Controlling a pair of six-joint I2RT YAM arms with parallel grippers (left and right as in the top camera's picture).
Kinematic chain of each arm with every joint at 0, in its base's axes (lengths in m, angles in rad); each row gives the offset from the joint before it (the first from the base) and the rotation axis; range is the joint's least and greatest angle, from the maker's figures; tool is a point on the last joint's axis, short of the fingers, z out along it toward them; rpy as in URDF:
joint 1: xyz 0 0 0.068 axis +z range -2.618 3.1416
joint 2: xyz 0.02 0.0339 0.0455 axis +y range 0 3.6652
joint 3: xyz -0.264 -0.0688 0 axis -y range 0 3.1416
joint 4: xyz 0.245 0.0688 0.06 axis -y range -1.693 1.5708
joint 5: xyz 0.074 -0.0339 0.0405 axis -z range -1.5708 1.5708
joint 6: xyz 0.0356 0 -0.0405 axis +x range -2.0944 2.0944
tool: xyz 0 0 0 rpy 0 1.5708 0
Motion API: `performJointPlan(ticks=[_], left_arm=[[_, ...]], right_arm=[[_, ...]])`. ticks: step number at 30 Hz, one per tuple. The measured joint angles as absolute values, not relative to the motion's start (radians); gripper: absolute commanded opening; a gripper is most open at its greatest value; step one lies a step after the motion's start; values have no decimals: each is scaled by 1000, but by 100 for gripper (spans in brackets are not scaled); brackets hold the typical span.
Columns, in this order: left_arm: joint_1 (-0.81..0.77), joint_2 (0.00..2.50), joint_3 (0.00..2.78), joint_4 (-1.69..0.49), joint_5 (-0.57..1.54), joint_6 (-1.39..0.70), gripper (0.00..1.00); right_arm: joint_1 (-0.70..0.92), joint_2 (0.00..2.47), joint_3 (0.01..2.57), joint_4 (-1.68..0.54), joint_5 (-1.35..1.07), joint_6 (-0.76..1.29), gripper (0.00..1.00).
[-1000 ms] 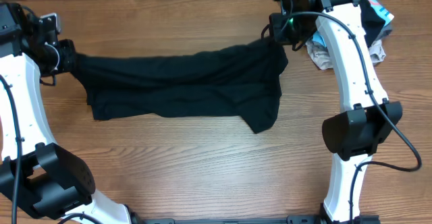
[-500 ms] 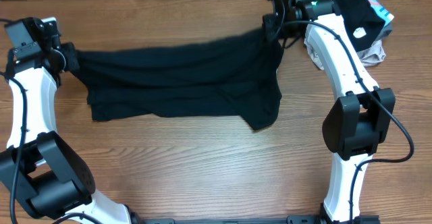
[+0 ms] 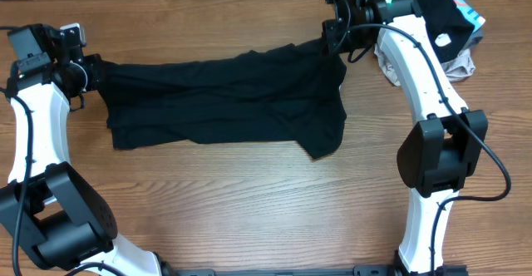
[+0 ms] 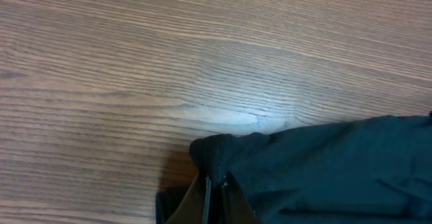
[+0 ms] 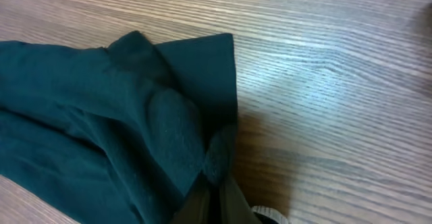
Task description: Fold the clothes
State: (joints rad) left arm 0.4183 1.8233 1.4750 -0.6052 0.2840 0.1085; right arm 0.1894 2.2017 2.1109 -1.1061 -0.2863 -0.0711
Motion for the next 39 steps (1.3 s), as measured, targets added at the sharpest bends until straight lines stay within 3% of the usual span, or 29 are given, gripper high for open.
performJointPlan(ticks=[20, 28, 29, 30, 36, 39], left_arm=[[418, 1708, 1472, -979, 268, 141, 4], [418, 1719, 1300, -939, 121, 91, 4], [418, 1724, 1279, -922, 111, 80, 4], [418, 1730, 1261, -905, 101, 72, 4], [418, 1761, 1204, -827, 78, 43, 4], [418, 1763, 1202, -806, 73, 35, 4]], right_arm=[[172, 2146, 2052, -1402, -269, 1, 4], [166, 2145, 1830, -1439, -239, 105, 4], [165, 2145, 1798, -1425, -236, 114, 7], [163, 2145, 1764, -1412, -231, 123, 17], [152, 2145, 1694, -1381, -194, 147, 31], [138, 2145, 1726, -1378, -183, 151, 45]])
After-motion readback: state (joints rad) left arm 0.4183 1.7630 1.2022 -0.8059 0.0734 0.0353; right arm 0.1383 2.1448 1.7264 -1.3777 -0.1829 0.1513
